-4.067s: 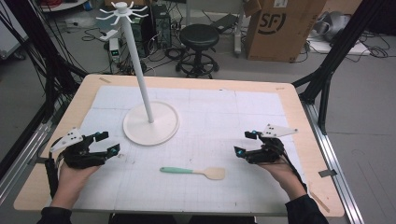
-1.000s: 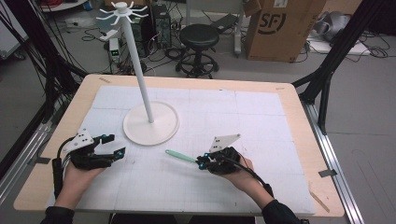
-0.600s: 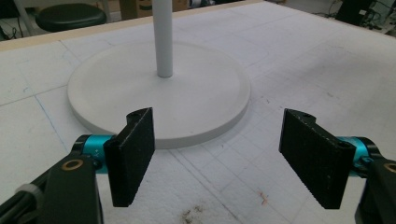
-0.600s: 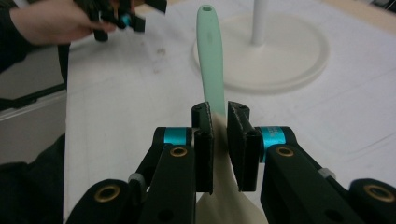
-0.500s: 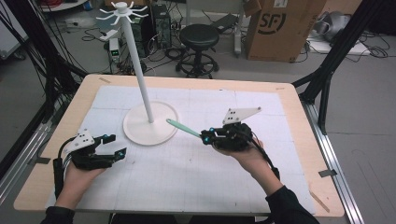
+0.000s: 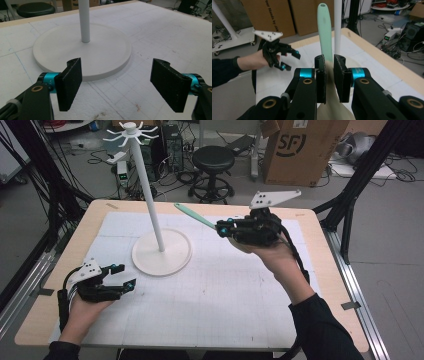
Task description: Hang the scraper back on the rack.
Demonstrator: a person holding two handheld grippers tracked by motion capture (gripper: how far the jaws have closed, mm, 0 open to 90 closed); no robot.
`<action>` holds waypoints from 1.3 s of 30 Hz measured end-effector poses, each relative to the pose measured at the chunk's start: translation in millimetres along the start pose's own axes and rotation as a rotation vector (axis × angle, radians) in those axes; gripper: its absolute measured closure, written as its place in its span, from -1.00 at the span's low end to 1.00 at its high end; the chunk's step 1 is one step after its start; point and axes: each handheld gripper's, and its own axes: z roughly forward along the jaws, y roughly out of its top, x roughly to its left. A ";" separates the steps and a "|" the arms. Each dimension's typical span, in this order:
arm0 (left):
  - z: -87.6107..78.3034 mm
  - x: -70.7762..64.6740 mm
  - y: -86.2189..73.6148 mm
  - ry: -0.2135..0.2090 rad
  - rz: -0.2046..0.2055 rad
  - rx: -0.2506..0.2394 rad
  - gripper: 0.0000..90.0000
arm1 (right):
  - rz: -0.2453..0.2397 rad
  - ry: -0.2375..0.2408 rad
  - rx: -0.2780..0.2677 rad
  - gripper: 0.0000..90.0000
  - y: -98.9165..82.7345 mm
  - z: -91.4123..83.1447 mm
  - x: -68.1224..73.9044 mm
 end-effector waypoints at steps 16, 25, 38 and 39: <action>0.2 0.6 -0.4 -0.010 -0.006 0.005 -0.42 | -0.052 -0.024 -0.026 0.81 80.9 -4.1 7.9; 0.0 0.9 -0.4 -0.017 -0.007 0.003 -0.42 | -0.069 -0.045 -0.052 0.81 113.2 0.2 12.2; -0.6 1.4 -0.5 -0.023 -0.002 0.007 -0.42 | -0.088 -0.062 -0.053 0.81 127.4 9.8 19.7; -0.5 1.4 -0.5 -0.023 -0.003 0.007 -0.42 | -0.083 -0.061 -0.049 0.81 127.2 10.2 20.0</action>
